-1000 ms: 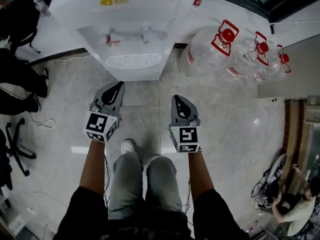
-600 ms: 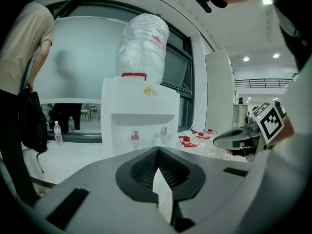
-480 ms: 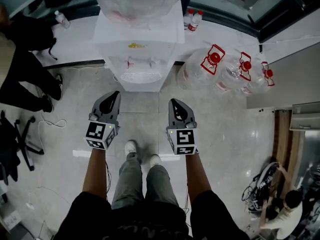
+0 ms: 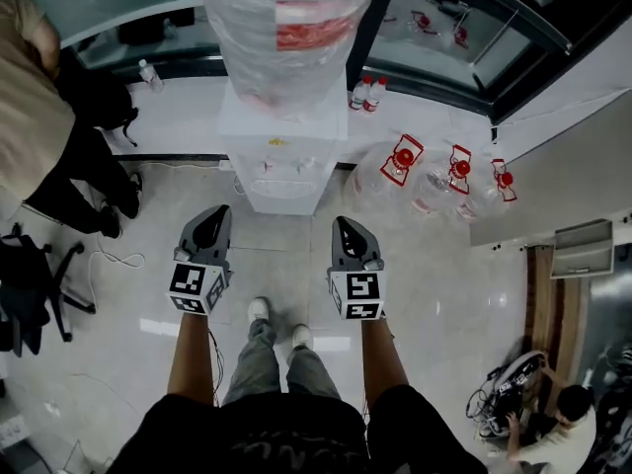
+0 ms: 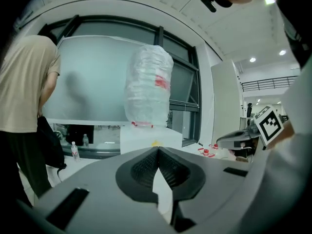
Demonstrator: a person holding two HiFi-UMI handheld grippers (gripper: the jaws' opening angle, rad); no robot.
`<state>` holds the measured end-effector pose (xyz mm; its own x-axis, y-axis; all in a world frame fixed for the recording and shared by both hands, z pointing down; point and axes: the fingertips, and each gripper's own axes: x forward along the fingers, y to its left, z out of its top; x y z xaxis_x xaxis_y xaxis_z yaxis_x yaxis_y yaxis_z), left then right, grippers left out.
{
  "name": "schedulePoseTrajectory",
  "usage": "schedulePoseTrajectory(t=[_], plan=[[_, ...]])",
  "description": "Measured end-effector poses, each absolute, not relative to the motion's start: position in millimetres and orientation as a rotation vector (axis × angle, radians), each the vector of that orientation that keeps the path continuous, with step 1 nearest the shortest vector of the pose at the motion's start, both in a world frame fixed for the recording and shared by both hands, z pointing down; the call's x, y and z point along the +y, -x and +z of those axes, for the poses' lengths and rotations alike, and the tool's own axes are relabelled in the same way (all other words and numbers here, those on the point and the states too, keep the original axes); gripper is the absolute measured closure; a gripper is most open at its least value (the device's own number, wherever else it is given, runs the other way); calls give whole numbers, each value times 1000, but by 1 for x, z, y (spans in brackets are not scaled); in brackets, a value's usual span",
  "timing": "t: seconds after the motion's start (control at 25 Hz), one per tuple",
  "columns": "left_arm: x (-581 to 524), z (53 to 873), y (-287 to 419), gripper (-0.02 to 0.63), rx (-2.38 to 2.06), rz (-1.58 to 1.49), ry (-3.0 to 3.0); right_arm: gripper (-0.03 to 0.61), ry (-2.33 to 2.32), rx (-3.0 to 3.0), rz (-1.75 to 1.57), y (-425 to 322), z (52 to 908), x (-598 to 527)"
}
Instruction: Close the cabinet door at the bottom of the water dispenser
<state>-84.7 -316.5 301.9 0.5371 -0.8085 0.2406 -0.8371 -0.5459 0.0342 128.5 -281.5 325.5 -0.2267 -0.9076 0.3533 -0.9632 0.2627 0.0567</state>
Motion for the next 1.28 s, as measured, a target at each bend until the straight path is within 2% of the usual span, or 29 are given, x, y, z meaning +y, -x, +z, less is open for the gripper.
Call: schedulePoseTrajectory(t=[0.32, 0.68, 1.28], plan=[[-287, 238, 96, 600, -1500, 320, -2609, 566, -1763, -2232, 223, -144, 255, -266], [-256, 191, 95, 600, -1569, 263, -2610, 566, -1731, -2259, 184, -141, 217, -235], [-211, 168, 85, 599, -1624, 217, -2591, 566, -1682, -2317, 120, -139, 191, -203]])
